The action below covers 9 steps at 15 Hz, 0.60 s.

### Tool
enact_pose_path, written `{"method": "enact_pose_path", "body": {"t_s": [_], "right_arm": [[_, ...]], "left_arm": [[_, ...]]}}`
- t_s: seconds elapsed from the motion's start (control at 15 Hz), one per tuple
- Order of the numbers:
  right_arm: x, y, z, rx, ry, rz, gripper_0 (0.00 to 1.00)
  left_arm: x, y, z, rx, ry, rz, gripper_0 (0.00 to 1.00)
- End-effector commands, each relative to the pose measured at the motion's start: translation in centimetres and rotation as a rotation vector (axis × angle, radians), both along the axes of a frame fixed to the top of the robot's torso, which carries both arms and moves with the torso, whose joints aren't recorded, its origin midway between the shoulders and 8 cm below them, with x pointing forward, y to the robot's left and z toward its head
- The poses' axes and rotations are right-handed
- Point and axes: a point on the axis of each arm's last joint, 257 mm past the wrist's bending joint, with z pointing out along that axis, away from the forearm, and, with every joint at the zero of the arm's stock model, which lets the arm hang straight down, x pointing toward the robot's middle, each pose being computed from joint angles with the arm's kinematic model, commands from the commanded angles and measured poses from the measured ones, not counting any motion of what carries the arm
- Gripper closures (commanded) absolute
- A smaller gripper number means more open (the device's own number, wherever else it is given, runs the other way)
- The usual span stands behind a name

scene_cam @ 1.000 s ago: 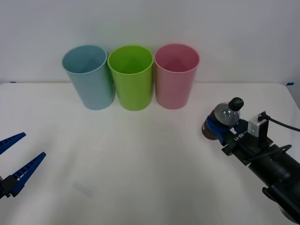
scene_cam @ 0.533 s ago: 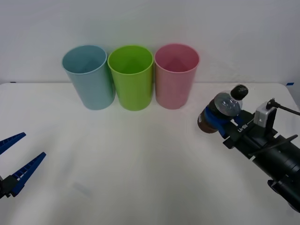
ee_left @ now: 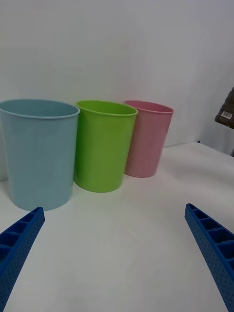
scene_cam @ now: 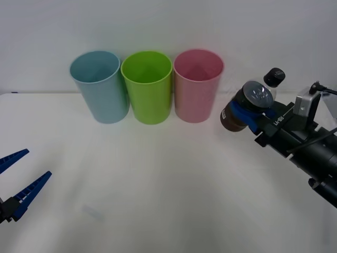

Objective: Grasp the object on the table and drop it into the matching bin: aluminum can to the light blue bin, PET bottle to the pink bin.

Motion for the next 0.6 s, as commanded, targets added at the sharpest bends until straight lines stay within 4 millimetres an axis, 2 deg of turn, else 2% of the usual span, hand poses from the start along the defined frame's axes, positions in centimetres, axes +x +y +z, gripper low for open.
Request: {"method": "enact_pose_path", "body": {"t_s": [0.07,0.6], "right_arm": [[0.7,0.2,1.3,0.007,-0.013,0.007,1.00],[5.9,1.3,4.3,0.019,-0.030,0.029,1.00]], "left_arm": [[0.0,0.0,0.0,0.000,0.000,0.000,0.00],[0.0,0.0,0.0,0.000,0.000,0.000,0.00]]}}
